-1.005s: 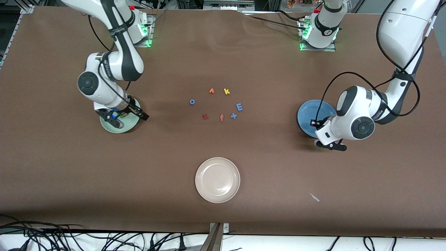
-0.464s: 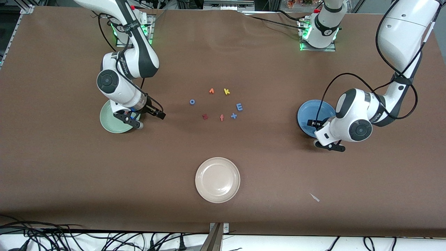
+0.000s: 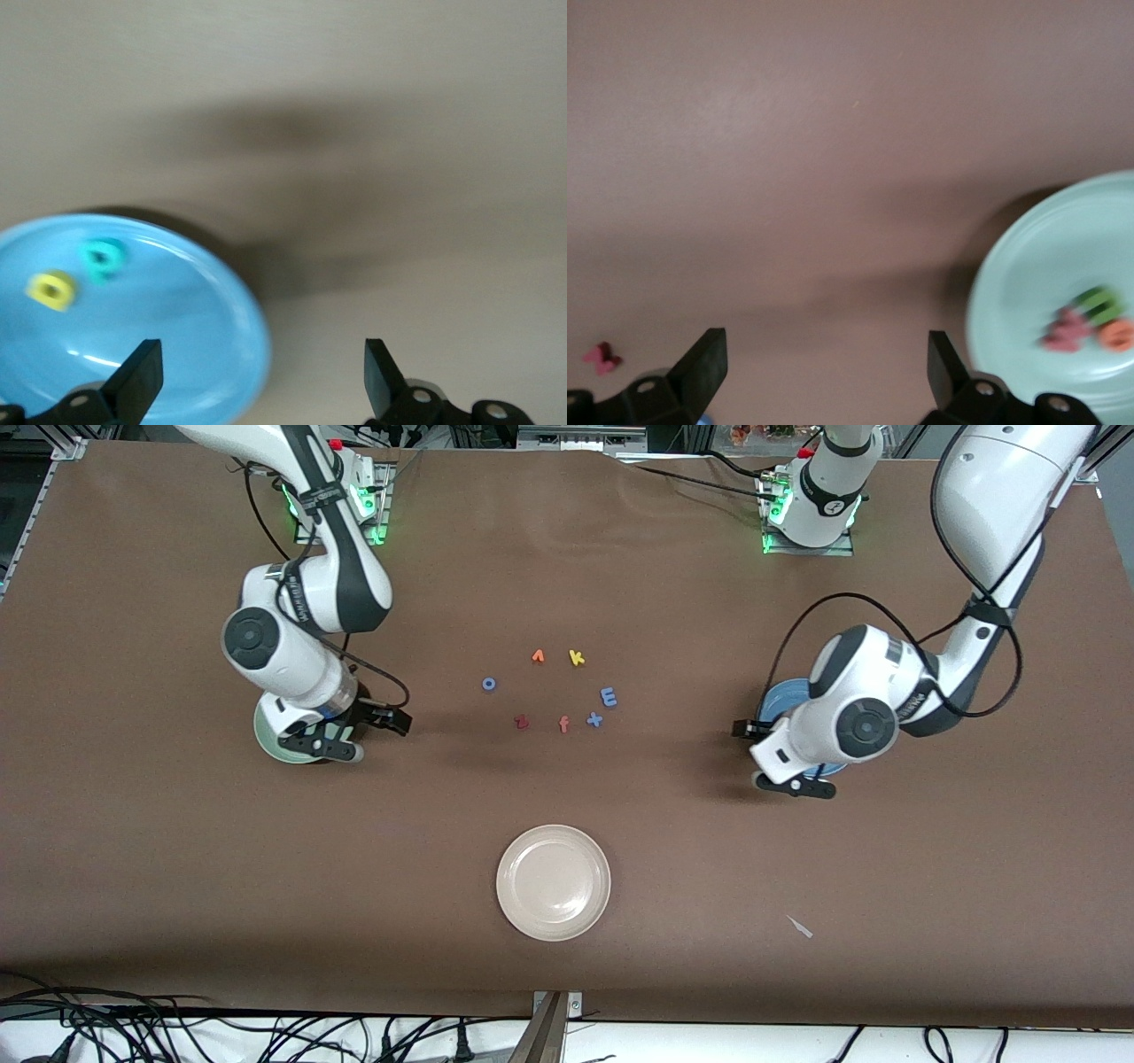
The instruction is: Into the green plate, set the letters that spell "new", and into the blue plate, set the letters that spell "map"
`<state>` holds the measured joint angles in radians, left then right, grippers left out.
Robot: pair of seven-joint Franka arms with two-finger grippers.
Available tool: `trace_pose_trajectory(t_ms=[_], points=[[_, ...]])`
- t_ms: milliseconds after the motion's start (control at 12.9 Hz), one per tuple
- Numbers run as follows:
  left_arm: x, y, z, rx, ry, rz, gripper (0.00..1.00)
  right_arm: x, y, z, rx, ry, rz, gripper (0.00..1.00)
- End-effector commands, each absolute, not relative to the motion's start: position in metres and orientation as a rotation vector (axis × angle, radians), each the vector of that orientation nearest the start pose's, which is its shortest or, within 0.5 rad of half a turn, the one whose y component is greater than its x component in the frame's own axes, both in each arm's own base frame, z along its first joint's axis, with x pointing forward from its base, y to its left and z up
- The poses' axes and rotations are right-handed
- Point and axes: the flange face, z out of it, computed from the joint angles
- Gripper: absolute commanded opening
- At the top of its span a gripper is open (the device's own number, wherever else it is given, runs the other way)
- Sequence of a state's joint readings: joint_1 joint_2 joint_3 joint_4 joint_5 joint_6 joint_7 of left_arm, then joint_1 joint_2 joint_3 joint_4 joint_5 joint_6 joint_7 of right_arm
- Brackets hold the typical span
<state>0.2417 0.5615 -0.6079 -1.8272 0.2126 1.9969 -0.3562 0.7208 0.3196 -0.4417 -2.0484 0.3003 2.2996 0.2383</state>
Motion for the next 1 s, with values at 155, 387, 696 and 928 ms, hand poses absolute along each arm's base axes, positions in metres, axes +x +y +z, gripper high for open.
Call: trace_pose_trajectory(t_ms=[155, 387, 696, 928], points=[[0.550, -0.261, 0.244, -3.106, -0.089, 0.458, 1.00, 0.601, 0.089, 0.391, -3.046, 0.037, 0.227, 1.00], [0.522, -0.296, 0.219, -3.138, -0.274, 0.383, 1.00, 0.607, 0.059, 0.452, -3.035, -0.034, 0.303, 1.00], [0.489, -0.359, 0.203, -3.172, -0.458, 0.327, 1.00, 0.608, 0.062, 0.492, -3.140, -0.091, 0.370, 1.00], [0.471, -0.390, 0.203, -3.181, -0.493, 0.306, 0.99, 0.616, 0.059, 0.554, -3.226, -0.122, 0.208, 1.00]])
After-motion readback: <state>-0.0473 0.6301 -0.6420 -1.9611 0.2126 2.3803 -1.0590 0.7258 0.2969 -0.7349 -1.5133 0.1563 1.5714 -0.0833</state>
